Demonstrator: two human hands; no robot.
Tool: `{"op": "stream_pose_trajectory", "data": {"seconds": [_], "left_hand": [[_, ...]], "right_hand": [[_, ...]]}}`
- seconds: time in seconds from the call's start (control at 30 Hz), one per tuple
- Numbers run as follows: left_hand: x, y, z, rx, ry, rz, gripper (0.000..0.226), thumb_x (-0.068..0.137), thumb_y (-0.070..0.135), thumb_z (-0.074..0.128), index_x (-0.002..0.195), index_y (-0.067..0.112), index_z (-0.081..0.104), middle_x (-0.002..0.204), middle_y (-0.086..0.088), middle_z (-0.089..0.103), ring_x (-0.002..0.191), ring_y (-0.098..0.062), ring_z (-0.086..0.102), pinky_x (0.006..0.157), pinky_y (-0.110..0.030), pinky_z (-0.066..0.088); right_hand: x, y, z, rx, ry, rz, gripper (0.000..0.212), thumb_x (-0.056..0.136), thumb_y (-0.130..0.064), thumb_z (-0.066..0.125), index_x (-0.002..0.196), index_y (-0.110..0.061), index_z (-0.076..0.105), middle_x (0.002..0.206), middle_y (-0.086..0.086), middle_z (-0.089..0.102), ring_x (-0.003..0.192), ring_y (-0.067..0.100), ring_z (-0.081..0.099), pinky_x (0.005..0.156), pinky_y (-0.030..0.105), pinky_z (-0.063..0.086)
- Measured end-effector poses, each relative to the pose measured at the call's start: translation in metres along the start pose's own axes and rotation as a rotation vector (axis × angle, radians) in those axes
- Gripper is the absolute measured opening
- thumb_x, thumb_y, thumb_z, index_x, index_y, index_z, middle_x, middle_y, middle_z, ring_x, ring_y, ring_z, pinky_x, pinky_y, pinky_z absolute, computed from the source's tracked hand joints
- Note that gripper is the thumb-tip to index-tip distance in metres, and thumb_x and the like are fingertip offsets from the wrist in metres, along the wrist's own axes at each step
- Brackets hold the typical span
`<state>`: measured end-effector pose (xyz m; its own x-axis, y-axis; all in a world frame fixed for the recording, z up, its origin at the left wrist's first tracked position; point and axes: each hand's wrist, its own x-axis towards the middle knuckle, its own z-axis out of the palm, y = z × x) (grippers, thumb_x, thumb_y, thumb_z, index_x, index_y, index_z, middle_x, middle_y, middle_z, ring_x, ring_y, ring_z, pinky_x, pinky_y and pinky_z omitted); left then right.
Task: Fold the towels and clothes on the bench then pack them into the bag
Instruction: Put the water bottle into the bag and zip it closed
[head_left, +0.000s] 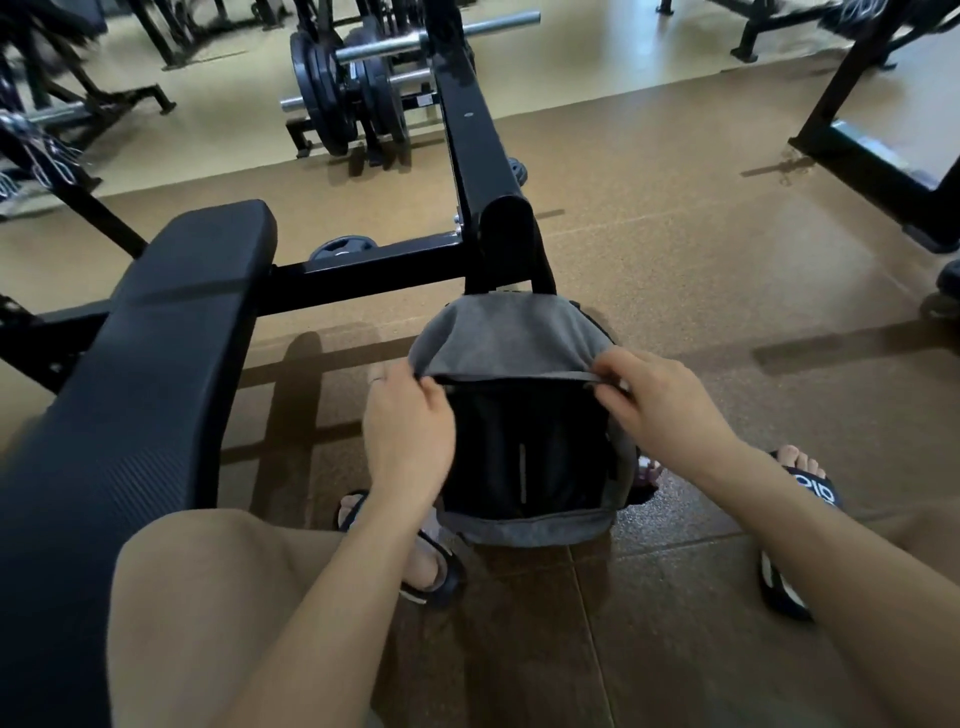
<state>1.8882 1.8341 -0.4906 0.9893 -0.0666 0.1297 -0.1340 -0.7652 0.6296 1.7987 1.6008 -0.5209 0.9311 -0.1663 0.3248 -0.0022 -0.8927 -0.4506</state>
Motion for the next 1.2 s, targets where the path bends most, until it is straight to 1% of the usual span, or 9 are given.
{"op": "stream_pose_trajectory", "data": {"seconds": [0.13,0.23,0.33,0.47,0.57,0.7,0.8,0.93,1.2], "left_hand": [[0.002,-0.033,-0.005,-0.166,-0.084,-0.09,0.02,0.107,0.021,0.044,0.113,0.006,0.056,0.102,-0.003,0.054,0.089,-0.019,0.055,0.067,-0.019,0.036],[-0.007,-0.038,-0.001,-0.261,-0.138,-0.059,0.015,0.107,0.023,0.044,0.095,0.017,0.05,0.09,-0.003,0.06,0.077,-0.019,0.059,0.063,-0.029,0.042],[-0.012,-0.036,0.001,-0.219,-0.123,-0.003,0.017,0.107,0.024,0.046,0.09,0.02,0.046,0.084,-0.002,0.055,0.071,-0.015,0.054,0.06,-0.03,0.039],[-0.016,-0.035,-0.003,-0.149,-0.153,0.042,0.013,0.107,0.025,0.044,0.096,0.018,0.046,0.083,0.0,0.055,0.069,-0.011,0.053,0.056,-0.029,0.036],[-0.014,-0.039,-0.01,-0.117,-0.157,0.055,0.014,0.107,0.027,0.043,0.095,0.02,0.043,0.081,0.002,0.055,0.069,-0.011,0.053,0.053,-0.028,0.033],[-0.008,-0.049,-0.011,-0.116,-0.141,0.05,0.01,0.107,0.027,0.042,0.1,0.02,0.044,0.085,0.003,0.057,0.07,-0.01,0.055,0.053,-0.024,0.034],[-0.007,-0.052,-0.011,-0.206,-0.188,0.009,0.012,0.108,0.026,0.041,0.104,0.016,0.046,0.085,-0.001,0.058,0.068,-0.01,0.055,0.05,-0.02,0.033],[-0.008,-0.059,-0.013,-0.315,-0.266,-0.004,0.02,0.108,0.031,0.041,0.1,0.015,0.048,0.075,-0.004,0.058,0.058,-0.014,0.05,0.049,-0.024,0.034],[-0.014,-0.063,-0.005,-0.373,-0.25,0.028,0.023,0.108,0.031,0.042,0.087,0.021,0.045,0.075,0.001,0.049,0.062,-0.008,0.044,0.054,-0.021,0.031]], "right_hand": [[0.008,-0.006,-0.009,-0.043,-0.088,0.088,0.009,0.087,-0.02,0.063,0.09,-0.02,0.054,0.085,0.001,0.063,0.079,0.032,0.06,0.064,0.04,0.047],[0.013,-0.023,-0.011,-0.225,-0.102,0.16,0.016,0.088,-0.021,0.059,0.102,-0.019,0.05,0.099,0.004,0.057,0.079,0.035,0.058,0.059,0.037,0.04],[0.012,-0.065,-0.002,-0.336,-0.042,-0.045,0.029,0.088,-0.018,0.06,0.115,-0.017,0.048,0.111,0.005,0.047,0.076,0.03,0.057,0.049,0.032,0.038],[0.026,-0.109,0.041,-0.347,-0.195,-0.301,0.037,0.091,-0.02,0.061,0.127,-0.017,0.051,0.118,0.005,0.05,0.085,0.023,0.06,0.049,0.03,0.043],[0.048,-0.115,0.056,-0.367,-0.218,-0.325,0.022,0.098,-0.024,0.054,0.12,-0.018,0.054,0.114,0.003,0.052,0.072,0.022,0.061,0.048,0.032,0.038],[0.076,-0.119,0.05,-0.327,-0.279,-0.418,0.017,0.103,-0.028,0.045,0.107,-0.022,0.06,0.108,-0.001,0.059,0.083,0.023,0.063,0.06,0.033,0.039],[0.085,-0.125,0.048,-0.296,-0.323,-0.362,0.016,0.103,-0.027,0.042,0.094,-0.024,0.055,0.102,-0.002,0.059,0.086,0.023,0.06,0.066,0.037,0.047],[0.085,-0.134,0.053,-0.177,-0.313,-0.256,0.018,0.101,-0.02,0.045,0.084,-0.024,0.044,0.09,-0.004,0.051,0.083,0.022,0.056,0.066,0.033,0.037],[0.079,-0.146,0.057,-0.323,-0.235,-0.238,0.014,0.1,-0.018,0.047,0.103,-0.015,0.06,0.1,0.002,0.058,0.081,0.028,0.061,0.06,0.034,0.038]]}}
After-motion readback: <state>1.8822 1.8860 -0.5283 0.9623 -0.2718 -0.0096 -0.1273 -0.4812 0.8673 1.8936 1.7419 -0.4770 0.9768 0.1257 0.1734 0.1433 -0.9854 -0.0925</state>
